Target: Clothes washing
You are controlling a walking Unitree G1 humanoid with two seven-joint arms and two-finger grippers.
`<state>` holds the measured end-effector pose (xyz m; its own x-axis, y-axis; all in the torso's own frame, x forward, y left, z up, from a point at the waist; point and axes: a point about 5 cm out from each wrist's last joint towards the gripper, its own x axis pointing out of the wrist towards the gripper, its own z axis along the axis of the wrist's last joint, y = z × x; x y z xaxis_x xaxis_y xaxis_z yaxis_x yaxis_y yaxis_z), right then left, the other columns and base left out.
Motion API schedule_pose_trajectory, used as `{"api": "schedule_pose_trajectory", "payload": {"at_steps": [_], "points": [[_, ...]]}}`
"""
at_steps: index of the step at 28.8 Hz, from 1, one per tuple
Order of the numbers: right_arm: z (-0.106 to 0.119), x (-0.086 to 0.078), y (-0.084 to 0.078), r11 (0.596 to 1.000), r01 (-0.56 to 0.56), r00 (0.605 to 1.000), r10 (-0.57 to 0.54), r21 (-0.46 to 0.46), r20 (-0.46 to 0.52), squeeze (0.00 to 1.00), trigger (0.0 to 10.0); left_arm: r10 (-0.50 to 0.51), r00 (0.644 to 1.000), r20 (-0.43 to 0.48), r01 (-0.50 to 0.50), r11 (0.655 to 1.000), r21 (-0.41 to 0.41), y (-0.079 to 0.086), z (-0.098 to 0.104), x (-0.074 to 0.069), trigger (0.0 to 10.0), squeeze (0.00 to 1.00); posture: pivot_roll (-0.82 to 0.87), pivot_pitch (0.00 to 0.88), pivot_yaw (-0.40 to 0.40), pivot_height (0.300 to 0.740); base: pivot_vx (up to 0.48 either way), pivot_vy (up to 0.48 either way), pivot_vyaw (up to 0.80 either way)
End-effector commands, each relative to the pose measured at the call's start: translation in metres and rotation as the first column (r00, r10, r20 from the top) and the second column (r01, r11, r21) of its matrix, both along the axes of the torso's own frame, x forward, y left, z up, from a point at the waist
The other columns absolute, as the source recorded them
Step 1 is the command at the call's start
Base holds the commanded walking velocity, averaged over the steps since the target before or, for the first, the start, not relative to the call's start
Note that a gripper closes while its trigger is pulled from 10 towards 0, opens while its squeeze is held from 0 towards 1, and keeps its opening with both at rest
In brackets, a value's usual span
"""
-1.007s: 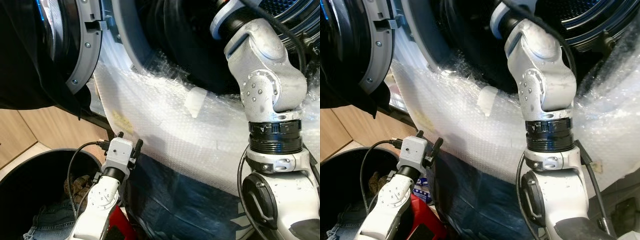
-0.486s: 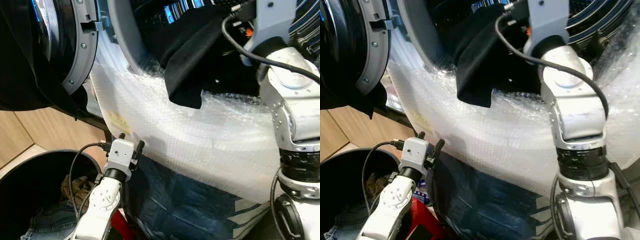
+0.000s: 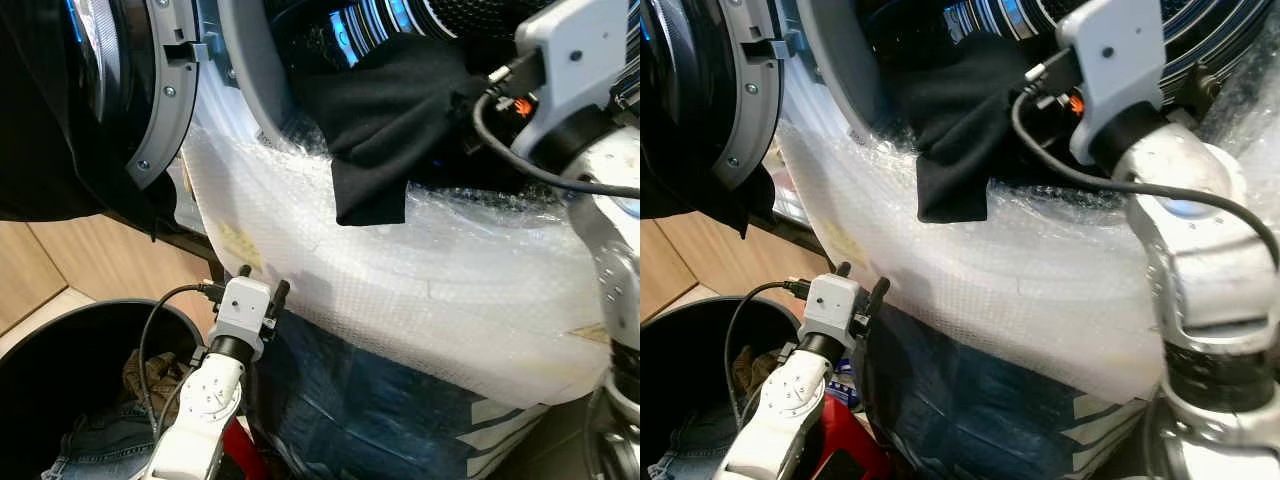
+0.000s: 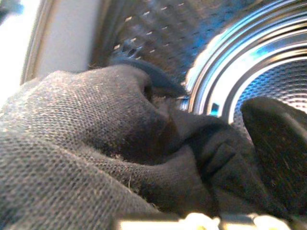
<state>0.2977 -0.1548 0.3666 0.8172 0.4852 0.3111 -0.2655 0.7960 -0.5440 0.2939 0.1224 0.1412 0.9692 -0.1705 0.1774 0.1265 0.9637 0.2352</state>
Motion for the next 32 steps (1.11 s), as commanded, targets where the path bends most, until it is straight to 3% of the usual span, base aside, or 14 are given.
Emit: {"api": "schedule_pose_trajectory", "payload": {"at_steps": [1,7,11,12,14,19,25,32], "points": [[0.003,-0.010,0.001,0.998,-0.032,0.999,0.034,-0.053,0.036,0.00,10.0,-0.003,1.000,-0.002,0.003,1.000,0.006,-0.001,0.001,0.000,10.0,0.00,-0.11,0.092,-0.055,0.740,0.000,0.000,0.00],[-0.012,-0.006,0.005,0.980,0.057,0.997,-0.044,-0.191,0.071,0.00,10.0,-0.008,1.000,0.001,0.008,1.000,0.007,-0.002,0.001,0.000,10.0,0.00,-0.11,0.093,-0.052,0.740,0.000,0.000,0.00],[-0.022,-0.009,0.008,0.967,0.026,0.998,-0.009,-0.254,0.066,0.00,10.0,-0.004,1.000,0.002,0.004,1.000,0.009,-0.001,0.002,0.000,10.0,0.00,-0.10,0.096,-0.052,0.740,0.000,0.000,0.00],[-0.026,-0.014,0.009,0.949,-0.016,0.997,0.041,-0.314,0.072,0.00,10.0,-0.001,1.000,0.003,0.001,1.000,0.010,0.000,0.002,0.000,10.0,0.00,-0.10,0.098,-0.052,0.740,0.000,0.000,0.00],[-0.028,-0.020,0.012,0.935,-0.064,0.993,0.094,-0.349,0.069,0.00,10.0,-0.001,1.000,0.003,0.001,1.000,0.011,0.001,0.002,0.000,10.0,0.00,-0.10,0.098,-0.051,0.740,0.000,0.000,0.00],[-0.026,-0.044,0.016,0.917,-0.234,0.964,0.261,-0.323,0.045,0.00,10.0,-0.006,1.000,0.001,0.006,1.000,0.010,-0.001,0.002,-0.001,10.0,0.00,-0.10,0.098,-0.047,0.740,0.000,0.000,0.00],[-0.027,-0.045,0.004,0.908,-0.214,0.970,0.240,-0.360,0.030,0.00,10.0,-0.012,1.000,-0.001,0.012,1.000,0.009,-0.002,0.002,0.000,10.0,0.00,-0.11,0.100,-0.045,0.740,0.000,0.000,0.00],[-0.023,-0.046,-0.001,0.922,-0.223,0.968,0.247,-0.316,0.038,0.00,10.0,-0.011,1.000,0.001,0.011,1.000,0.013,-0.001,0.002,0.000,10.0,0.00,-0.10,0.097,-0.041,0.740,0.000,0.000,0.00]]}}
